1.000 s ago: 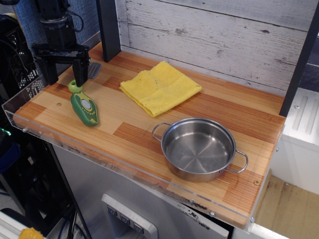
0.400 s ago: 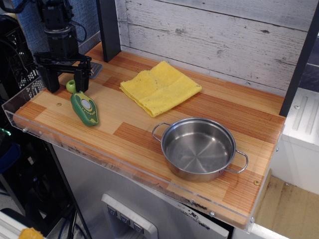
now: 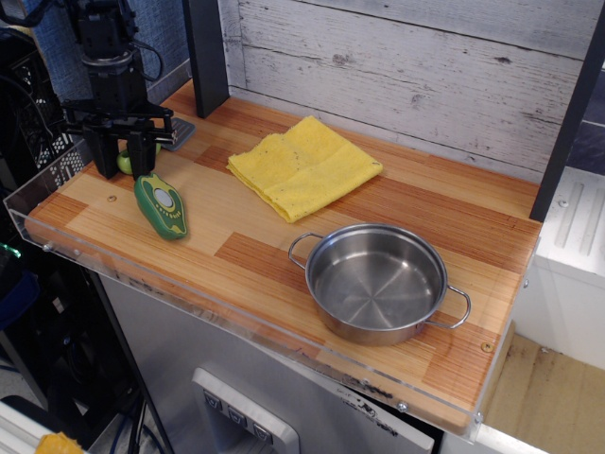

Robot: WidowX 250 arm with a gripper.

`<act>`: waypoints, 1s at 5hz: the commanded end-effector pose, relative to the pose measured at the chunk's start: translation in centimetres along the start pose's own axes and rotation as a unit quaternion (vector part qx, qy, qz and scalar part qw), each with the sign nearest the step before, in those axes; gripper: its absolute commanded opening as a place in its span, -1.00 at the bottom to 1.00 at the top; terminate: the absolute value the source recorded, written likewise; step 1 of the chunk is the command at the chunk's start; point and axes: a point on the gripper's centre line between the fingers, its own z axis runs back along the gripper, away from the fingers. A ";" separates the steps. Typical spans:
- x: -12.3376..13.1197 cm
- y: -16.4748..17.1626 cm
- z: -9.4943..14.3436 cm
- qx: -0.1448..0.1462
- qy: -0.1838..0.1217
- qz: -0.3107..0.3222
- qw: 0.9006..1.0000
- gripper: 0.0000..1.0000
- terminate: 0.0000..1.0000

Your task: Move the spatula nearby upper right corner of table.

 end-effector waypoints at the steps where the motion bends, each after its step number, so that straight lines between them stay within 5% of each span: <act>1: -0.9 0.0 3.0 0.006 -0.049 0.002 0.999 -1.00 -1.00; 3: -3.7 -2.8 11.0 0.007 -0.147 0.002 0.989 -1.00 -1.00; 4: -4.7 -7.8 12.4 0.019 -0.156 -0.074 0.985 -1.00 -1.00; 5: -5.6 -13.0 11.4 0.055 -0.128 -0.157 0.978 -1.00 -1.00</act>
